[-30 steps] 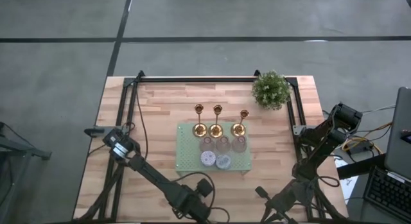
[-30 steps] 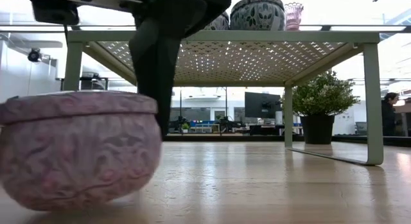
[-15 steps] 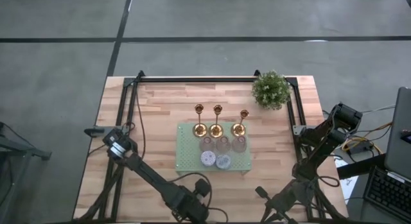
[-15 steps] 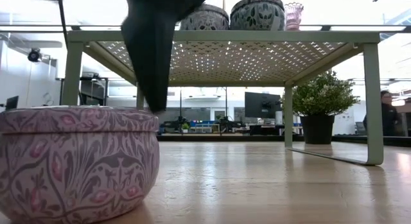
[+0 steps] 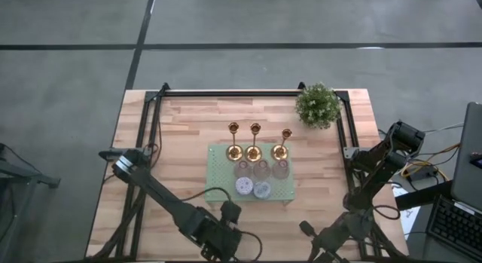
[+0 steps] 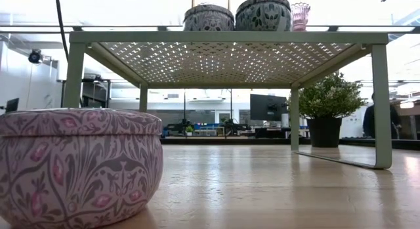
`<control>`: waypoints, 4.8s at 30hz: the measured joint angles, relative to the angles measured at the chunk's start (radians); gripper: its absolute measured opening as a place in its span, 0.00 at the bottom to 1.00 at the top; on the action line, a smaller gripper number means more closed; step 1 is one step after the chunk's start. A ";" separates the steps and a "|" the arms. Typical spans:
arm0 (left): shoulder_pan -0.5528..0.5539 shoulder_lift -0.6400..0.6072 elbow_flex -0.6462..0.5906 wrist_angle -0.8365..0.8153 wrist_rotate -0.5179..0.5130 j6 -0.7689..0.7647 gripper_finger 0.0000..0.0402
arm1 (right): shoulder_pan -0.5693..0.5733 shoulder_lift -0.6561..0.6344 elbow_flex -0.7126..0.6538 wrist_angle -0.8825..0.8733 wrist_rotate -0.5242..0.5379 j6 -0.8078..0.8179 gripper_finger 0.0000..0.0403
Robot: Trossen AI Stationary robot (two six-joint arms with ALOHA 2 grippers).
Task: Pick & Place candle stick holders
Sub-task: Put the pink scented candle on the shelf
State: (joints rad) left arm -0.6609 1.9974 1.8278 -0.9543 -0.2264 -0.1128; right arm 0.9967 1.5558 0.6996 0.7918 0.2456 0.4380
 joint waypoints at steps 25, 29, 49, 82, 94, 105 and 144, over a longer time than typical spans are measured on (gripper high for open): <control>-0.161 -0.638 -0.656 0.607 -0.177 -0.166 0.01 | -0.075 0.000 0.363 -0.567 0.195 -0.209 0.02; -0.195 -0.807 -0.881 0.806 -0.180 -0.152 0.02 | -0.114 0.000 0.431 -0.691 0.194 -0.202 0.02; -0.281 -1.475 -1.543 1.100 -0.308 -0.055 0.05 | -0.263 0.220 0.857 -1.130 0.120 -0.204 0.25; -0.281 -1.996 -1.761 0.882 -0.272 0.122 0.05 | -0.374 0.698 1.649 -1.807 0.067 -0.318 0.90; -0.281 -1.994 -1.798 0.962 -0.383 0.171 0.05 | -0.411 0.703 1.649 -1.770 0.012 -0.400 0.90; -0.275 -1.988 -1.799 0.962 -0.468 0.172 0.05 | -0.465 0.703 1.631 -1.728 -0.068 -0.446 0.90; -0.273 -1.977 -1.818 1.008 -0.396 0.154 0.05 | -0.500 0.708 1.283 -1.420 -0.186 -0.468 0.90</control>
State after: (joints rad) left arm -0.9340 0.0201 0.0097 0.0533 -0.6224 0.0414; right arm 0.4971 2.2639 1.9829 -0.6287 0.0593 -0.0296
